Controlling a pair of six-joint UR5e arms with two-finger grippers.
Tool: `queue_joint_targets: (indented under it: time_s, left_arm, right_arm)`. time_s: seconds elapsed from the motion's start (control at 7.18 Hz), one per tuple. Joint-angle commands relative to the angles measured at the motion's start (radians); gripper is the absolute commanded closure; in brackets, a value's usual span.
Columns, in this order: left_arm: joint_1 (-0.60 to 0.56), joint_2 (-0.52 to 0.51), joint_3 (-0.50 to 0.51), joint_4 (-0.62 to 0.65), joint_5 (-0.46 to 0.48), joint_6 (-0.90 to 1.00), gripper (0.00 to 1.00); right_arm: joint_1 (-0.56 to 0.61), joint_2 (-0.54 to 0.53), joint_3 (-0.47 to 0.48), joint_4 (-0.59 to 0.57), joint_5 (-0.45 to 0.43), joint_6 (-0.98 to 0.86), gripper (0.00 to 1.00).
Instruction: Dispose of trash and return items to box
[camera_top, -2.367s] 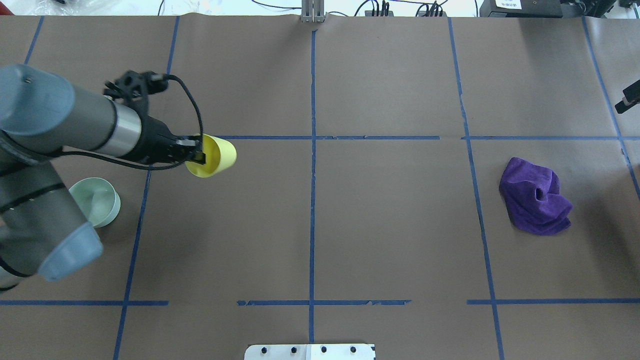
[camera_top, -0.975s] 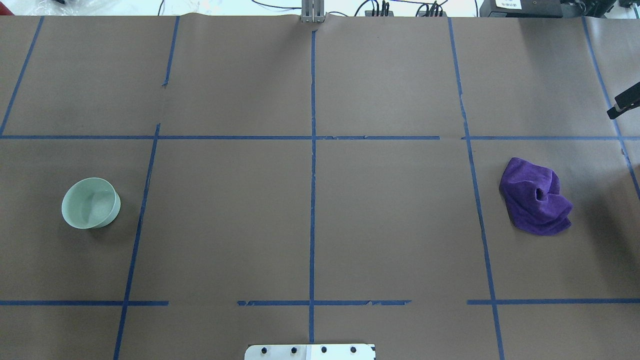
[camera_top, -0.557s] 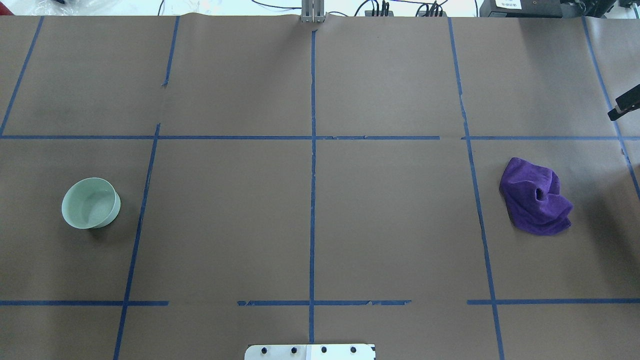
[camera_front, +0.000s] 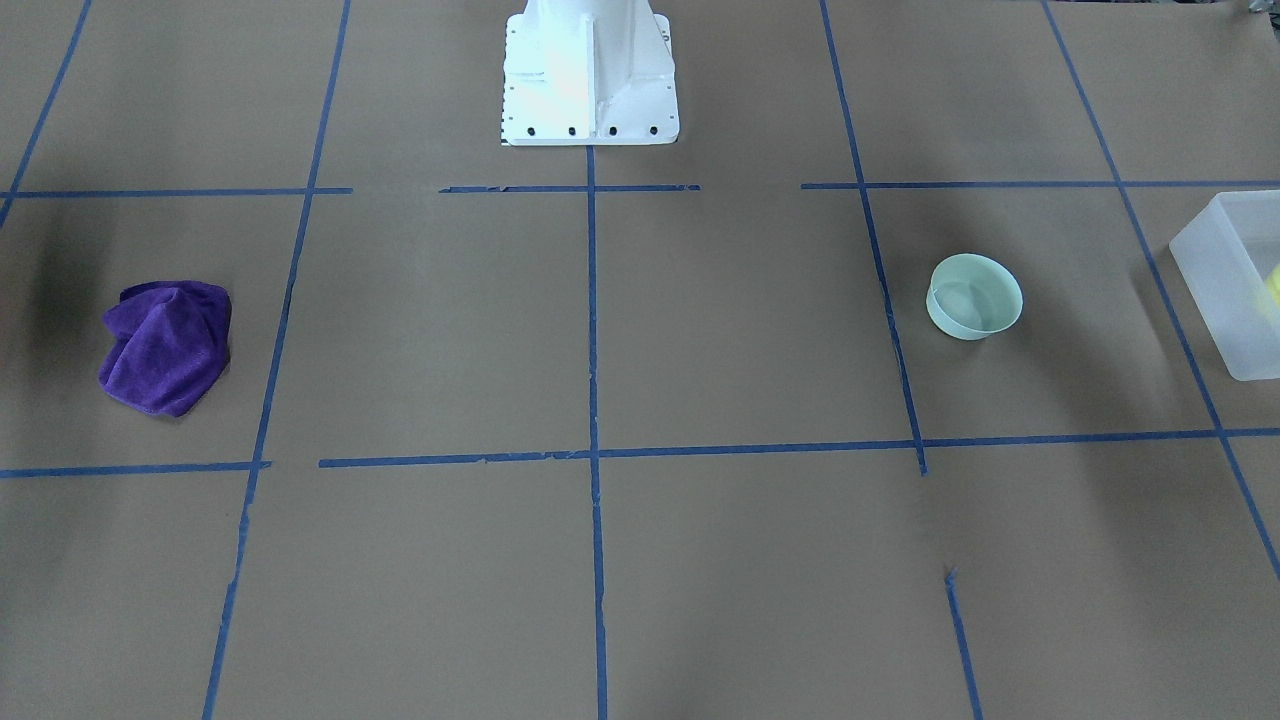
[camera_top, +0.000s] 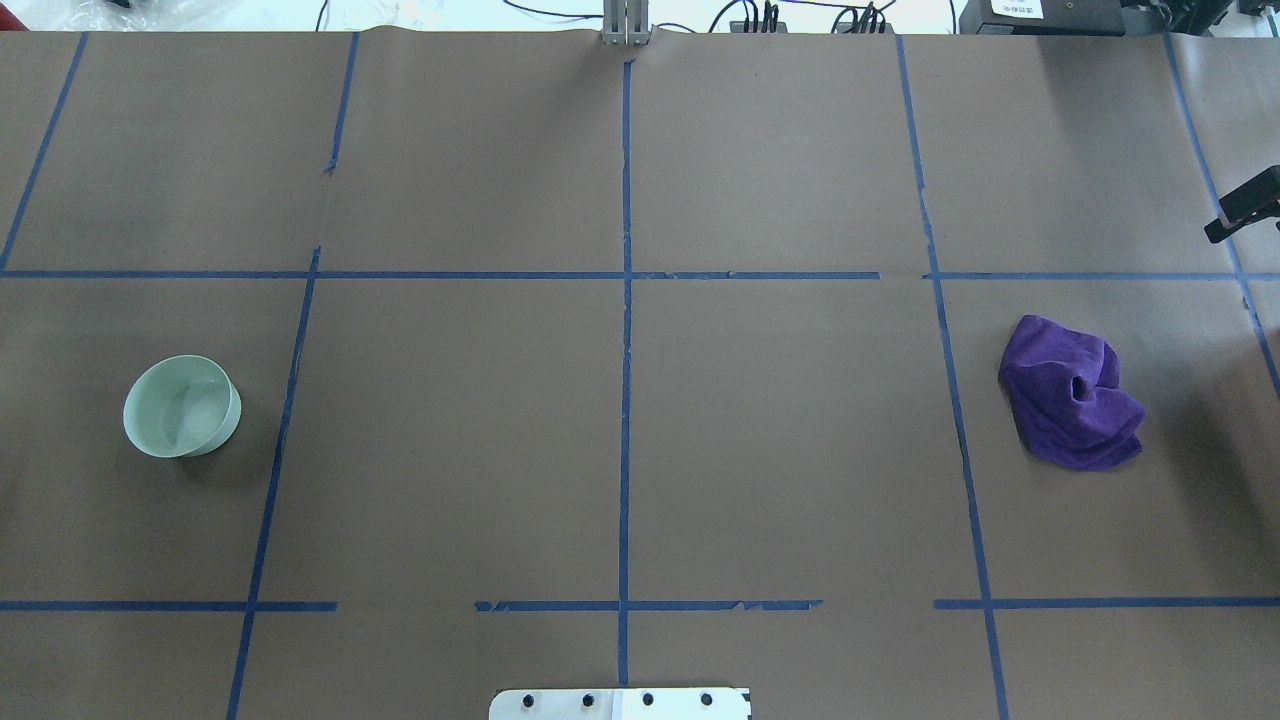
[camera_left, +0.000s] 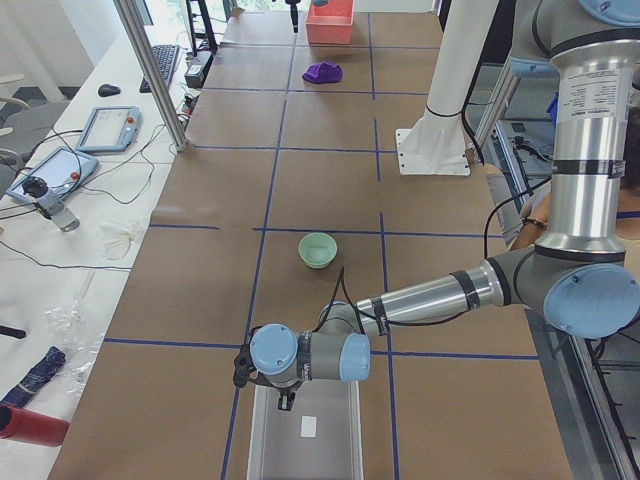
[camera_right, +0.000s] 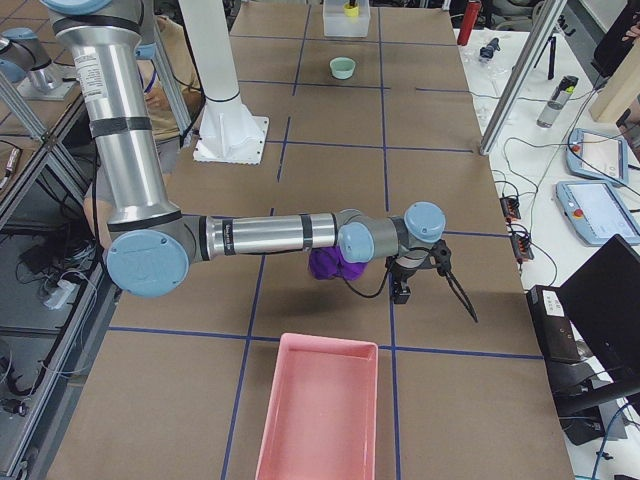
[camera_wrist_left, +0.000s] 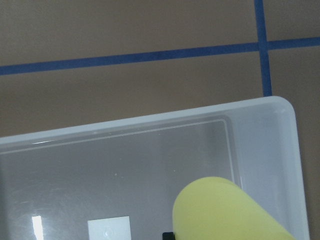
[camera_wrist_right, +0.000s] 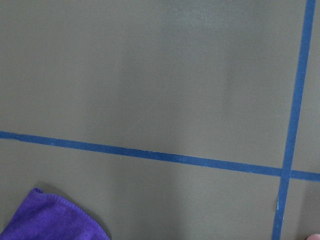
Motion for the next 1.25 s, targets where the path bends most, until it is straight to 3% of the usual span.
queue_joint_targets:
  time_s: [0.0, 0.14, 0.28, 0.56, 0.7, 0.84, 1.11]
  left_arm:
    - [0.018, 0.0, 0.003, -0.009, 0.002, 0.0, 0.18]
    - [0.017, -0.003, -0.022, -0.007, 0.002, -0.014, 0.0]
    - [0.002, -0.011, -0.07, 0.002, 0.002, -0.031, 0.0]
    - [-0.141, 0.007, -0.241, 0.065, 0.007, -0.029, 0.0]
    - [-0.163, 0.051, -0.379, 0.129, 0.005, -0.04, 0.0]
    - [-0.163, 0.052, -0.442, 0.189, -0.002, -0.096, 0.0]
    - [-0.149, 0.041, -0.518, 0.151, -0.007, -0.271, 0.0]
  right_arm:
    - [-0.001, 0.001, 0.0, 0.0, 0.004, 0.001, 0.0]
    - [-0.001, 0.001, -0.002, 0.0, 0.004, 0.001, 0.0]
    - [0.0, 0.0, 0.003, 0.0, 0.006, 0.003, 0.0]
    - [0.0, -0.011, 0.036, 0.001, 0.042, 0.027, 0.0]
    - [-0.031, -0.035, 0.105, 0.013, 0.067, 0.141, 0.0]
    - [-0.1, -0.102, 0.177, 0.112, 0.066, 0.241, 0.0]
    - [-0.253, -0.154, 0.205, 0.46, 0.023, 0.778, 0.0]
